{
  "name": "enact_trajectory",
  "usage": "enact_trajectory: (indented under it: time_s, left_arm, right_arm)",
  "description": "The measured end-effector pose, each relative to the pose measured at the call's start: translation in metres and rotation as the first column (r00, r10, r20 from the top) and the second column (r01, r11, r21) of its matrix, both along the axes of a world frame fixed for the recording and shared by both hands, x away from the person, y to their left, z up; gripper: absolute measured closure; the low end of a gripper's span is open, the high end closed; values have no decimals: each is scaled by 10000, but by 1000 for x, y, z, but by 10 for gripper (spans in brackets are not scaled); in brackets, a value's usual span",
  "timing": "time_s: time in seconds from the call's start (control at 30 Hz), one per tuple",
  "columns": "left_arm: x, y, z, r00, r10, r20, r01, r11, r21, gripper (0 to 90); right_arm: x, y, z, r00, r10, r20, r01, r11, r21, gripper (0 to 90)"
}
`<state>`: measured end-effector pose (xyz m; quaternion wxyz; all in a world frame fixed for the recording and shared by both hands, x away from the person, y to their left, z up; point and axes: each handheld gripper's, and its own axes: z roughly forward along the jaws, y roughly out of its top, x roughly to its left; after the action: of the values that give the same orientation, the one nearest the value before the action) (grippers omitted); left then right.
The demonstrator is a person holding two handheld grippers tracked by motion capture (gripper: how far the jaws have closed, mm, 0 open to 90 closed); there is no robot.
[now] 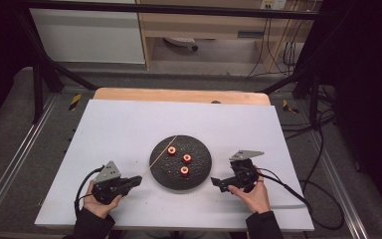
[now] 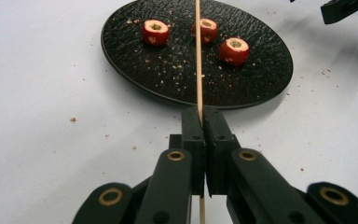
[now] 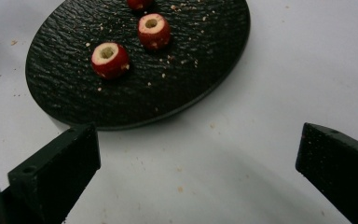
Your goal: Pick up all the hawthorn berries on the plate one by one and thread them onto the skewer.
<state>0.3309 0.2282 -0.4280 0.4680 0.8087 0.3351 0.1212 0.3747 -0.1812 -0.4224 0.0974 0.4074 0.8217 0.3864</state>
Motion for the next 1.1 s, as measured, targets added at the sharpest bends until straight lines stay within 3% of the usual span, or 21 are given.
enact_trajectory:
  time_s: [0.2, 0.4, 0.83, 1.1]
  left_arm:
    - [-1, -1, 0, 10000, -49, 75, 48, 9999, 128, 879]
    - [-1, -1, -1, 10000, -28, 71, 27, 9999, 159, 880]
    - [0, 0, -2, 9999, 49, 90, -51, 9997, 252, 879]
    - [1, -1, -3, 10000, 20, 70, -22, 9996, 291, 880]
  right_arm:
    - [10, 35, 15, 9993, 352, -132, -358, 9980, -517, 12]
    - [20, 65, 24, 9966, 664, -485, -710, 9924, -1002, 76]
    - [37, 105, 21, 9824, 1146, -1475, -1361, 9800, -1452, 315]
    - [44, 120, 14, 9750, 1243, -1840, -1564, 9726, -1719, 463]
